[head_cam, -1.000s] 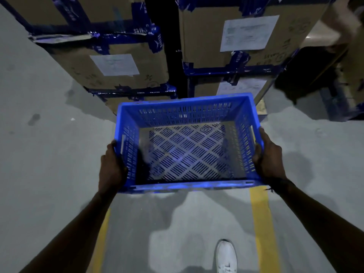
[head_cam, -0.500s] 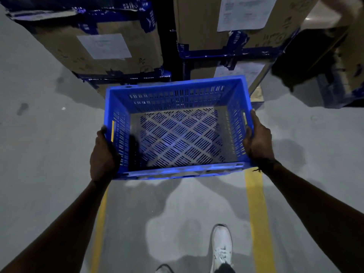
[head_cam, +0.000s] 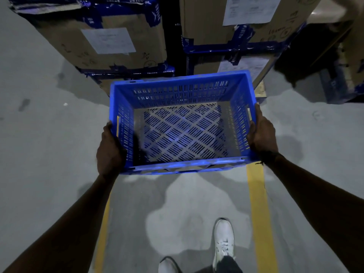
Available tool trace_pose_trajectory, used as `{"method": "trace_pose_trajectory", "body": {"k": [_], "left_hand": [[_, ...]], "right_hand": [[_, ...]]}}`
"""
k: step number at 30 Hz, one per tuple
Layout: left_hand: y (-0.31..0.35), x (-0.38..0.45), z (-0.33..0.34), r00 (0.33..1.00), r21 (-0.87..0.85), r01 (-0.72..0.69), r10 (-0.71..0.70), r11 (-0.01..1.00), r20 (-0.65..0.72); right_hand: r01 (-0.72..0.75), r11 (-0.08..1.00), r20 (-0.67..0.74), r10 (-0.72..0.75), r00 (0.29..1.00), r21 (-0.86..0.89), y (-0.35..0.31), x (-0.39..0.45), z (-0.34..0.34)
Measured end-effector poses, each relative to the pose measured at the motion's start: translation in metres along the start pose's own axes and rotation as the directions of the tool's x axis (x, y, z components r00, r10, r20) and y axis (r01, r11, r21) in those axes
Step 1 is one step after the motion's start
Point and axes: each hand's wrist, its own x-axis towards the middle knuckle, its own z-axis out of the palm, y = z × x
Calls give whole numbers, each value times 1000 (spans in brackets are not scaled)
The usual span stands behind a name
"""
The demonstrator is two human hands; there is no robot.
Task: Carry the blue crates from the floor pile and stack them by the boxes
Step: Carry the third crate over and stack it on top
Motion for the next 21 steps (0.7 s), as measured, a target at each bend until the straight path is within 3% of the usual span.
{"method": "trace_pose_trajectory", "body": {"k": [14, 21], "left_hand": [[-1, 10, -1, 999, -35, -38, 37, 999, -15], [-14, 13, 5, 996, -38, -83, 81, 996, -39]], "right_hand": [[-1, 996, -54, -4, 999, -89, -4, -6, 1], [-6, 999, -101, 2, 995, -33, 5, -23, 1]]}}
